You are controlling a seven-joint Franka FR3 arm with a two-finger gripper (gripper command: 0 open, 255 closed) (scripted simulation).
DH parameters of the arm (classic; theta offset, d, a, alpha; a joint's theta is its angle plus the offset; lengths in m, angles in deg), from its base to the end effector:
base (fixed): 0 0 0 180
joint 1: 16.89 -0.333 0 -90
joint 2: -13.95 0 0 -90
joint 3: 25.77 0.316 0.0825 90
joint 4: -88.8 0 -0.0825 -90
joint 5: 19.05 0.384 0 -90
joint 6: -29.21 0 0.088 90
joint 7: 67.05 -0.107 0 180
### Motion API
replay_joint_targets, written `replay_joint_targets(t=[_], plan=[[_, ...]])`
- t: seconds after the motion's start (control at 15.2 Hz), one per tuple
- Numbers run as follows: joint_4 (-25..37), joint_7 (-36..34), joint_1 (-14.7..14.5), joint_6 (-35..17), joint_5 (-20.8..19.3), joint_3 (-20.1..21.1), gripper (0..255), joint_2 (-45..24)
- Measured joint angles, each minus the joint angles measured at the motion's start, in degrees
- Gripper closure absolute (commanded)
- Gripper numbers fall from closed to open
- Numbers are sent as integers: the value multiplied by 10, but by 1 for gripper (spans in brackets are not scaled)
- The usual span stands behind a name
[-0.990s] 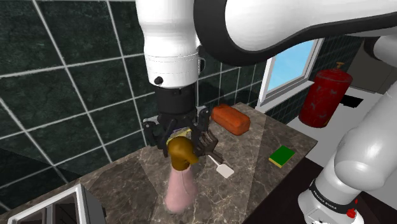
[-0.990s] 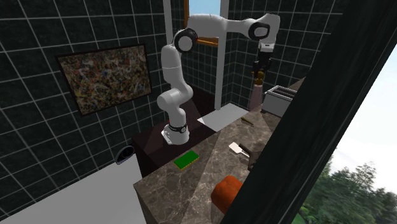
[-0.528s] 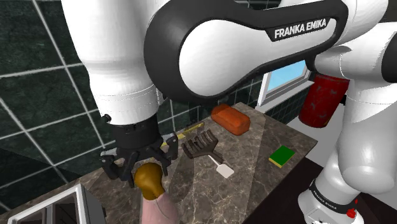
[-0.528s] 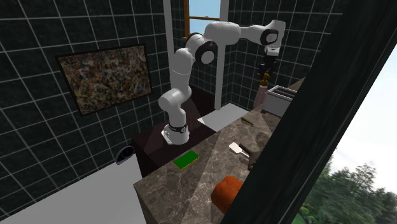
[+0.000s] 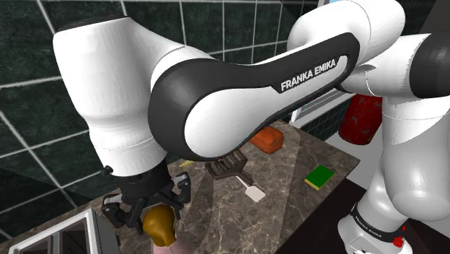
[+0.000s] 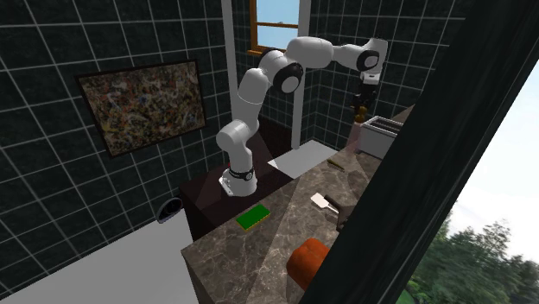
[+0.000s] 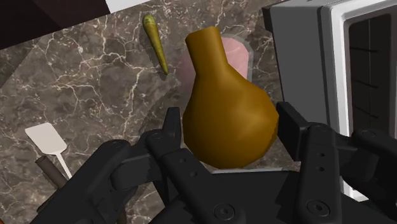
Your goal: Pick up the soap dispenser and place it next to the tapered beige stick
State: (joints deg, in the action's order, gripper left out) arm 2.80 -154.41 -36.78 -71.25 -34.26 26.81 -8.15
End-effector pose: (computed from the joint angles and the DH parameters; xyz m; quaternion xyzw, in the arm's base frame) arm 0.2918 0.5731 0.5165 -0.9918 0.1259 0.0190 0.0126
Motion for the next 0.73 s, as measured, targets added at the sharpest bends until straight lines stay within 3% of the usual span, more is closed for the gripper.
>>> replay_joint_targets(t=[0.73], plan=[[-65,-8,6,-69,-10,-6,255,-9]])
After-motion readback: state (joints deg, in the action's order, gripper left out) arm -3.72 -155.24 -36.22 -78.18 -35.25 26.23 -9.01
